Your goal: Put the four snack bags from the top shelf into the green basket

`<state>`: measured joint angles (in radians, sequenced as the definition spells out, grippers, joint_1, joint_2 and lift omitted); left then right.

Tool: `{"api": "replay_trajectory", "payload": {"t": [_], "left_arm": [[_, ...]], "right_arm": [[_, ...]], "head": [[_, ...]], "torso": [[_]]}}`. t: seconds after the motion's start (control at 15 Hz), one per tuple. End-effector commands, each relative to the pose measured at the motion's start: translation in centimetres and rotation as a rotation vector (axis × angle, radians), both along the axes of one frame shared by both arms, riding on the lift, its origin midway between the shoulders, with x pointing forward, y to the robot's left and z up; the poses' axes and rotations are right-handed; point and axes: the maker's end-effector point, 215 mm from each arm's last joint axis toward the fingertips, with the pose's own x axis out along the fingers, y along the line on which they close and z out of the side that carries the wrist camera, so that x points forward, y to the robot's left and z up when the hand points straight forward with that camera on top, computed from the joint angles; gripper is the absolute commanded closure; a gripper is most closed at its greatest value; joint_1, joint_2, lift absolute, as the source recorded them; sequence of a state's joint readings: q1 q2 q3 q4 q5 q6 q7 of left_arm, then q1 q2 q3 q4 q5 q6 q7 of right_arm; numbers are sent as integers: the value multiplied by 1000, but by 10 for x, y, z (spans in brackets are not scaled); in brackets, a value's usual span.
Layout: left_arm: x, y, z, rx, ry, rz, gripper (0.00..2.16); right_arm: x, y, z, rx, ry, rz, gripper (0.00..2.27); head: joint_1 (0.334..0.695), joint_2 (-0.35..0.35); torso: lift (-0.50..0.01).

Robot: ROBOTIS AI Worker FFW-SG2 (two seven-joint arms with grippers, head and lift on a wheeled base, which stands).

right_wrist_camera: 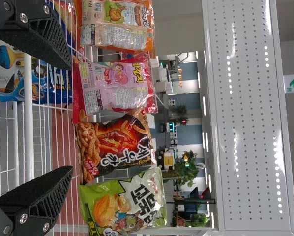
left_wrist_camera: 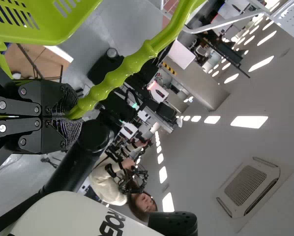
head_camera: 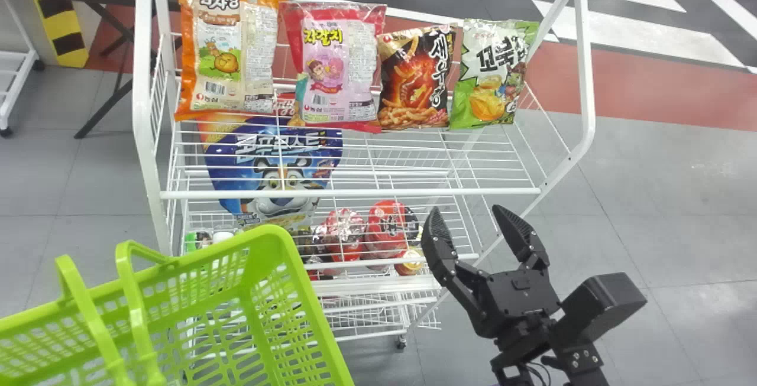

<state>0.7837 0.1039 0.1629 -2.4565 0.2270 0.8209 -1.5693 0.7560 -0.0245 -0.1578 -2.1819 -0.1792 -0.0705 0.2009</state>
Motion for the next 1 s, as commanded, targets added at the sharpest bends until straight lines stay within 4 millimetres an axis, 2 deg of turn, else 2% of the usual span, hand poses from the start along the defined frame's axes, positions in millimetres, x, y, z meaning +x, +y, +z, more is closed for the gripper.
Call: {"api": "replay_trajectory", "payload": {"t": [0.0,0.4,0.6,0.8,0.93], "left_arm": [[-2,-4,0,-11,0,-28,2148],[-3,-11,-6,4,5,-45,2148],[-3,-11,-7,11,5,-45,2148],[-3,-13,-8,14,4,-49,2148],[-3,-14,-9,16,3,-51,2148]], "right_arm": [[1,1,-1,-4,0,3,90],[3,-1,-7,-6,11,5,90],[7,5,-8,-3,8,18,90],[30,18,-12,20,33,41,90],[56,41,-16,41,51,78,90]], "head": [[695,-350],[695,-350],[695,-350],[695,-350],[695,-350]], "torso": [[-3],[-3],[-3],[-3],[-3]]}}
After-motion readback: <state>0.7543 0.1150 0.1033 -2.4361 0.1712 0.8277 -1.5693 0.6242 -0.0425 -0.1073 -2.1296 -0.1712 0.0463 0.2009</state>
